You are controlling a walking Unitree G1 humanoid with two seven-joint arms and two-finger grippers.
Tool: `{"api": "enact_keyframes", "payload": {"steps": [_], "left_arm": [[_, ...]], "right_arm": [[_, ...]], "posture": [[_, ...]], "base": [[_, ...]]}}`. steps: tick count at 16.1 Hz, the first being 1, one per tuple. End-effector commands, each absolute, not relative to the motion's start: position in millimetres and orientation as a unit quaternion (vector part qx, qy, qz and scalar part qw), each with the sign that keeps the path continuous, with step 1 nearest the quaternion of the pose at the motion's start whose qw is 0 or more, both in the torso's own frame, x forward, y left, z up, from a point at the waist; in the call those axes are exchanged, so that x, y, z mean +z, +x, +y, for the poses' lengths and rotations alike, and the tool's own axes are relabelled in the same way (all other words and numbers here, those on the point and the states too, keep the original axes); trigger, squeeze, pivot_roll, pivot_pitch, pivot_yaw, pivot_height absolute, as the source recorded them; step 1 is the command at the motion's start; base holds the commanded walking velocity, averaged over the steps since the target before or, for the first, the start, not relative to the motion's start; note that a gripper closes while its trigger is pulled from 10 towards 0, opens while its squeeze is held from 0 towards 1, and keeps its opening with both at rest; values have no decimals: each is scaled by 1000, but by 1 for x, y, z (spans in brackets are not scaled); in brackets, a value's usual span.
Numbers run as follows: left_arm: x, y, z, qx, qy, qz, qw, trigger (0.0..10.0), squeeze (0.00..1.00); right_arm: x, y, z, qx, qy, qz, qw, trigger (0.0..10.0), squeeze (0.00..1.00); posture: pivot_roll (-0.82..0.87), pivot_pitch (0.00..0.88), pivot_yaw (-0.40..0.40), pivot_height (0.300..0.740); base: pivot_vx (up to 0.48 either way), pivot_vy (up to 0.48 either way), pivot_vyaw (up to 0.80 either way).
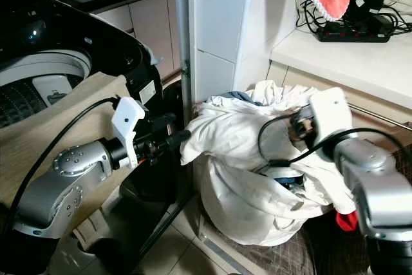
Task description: Clothes washing
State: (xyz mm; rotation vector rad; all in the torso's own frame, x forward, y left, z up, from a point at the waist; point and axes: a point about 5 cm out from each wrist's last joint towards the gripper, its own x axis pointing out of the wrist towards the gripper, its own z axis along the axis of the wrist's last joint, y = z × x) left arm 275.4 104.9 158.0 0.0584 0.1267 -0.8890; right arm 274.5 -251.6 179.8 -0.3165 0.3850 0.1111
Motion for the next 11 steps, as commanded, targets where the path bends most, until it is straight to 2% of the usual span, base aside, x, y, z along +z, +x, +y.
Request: {"api": "enact_keyframes", "payload": {"steps": [1,8,9,10,11], "left_arm": [[162,274,102,-442,30,55,895,10000,0],[163,260,98,-506,42,52,860,10000,0],[164,262,97,-502,46,51,862,10000,0],[164,262,97,-503,49,52,861,10000,0],[163,262,96,-508,51,54,858,10000,0]], "right_arm": [[182,277,-254,50,-141,192,970,10000,1000],[171,271,-262,36,-140,254,956,10000,1000],[161,272,-260,35,-116,263,957,10000,894],[153,271,-258,48,-110,277,953,10000,0],[147,270,-255,63,-119,292,947,10000,0]], "posture": [[-168,0,39,740],[-165,0,31,740],[-169,0,34,740],[-170,0,36,740],[-170,0,36,740]], "base": [[0,0,0],[0,0,0],[0,0,0],[0,0,0],[0,0,0]]}}
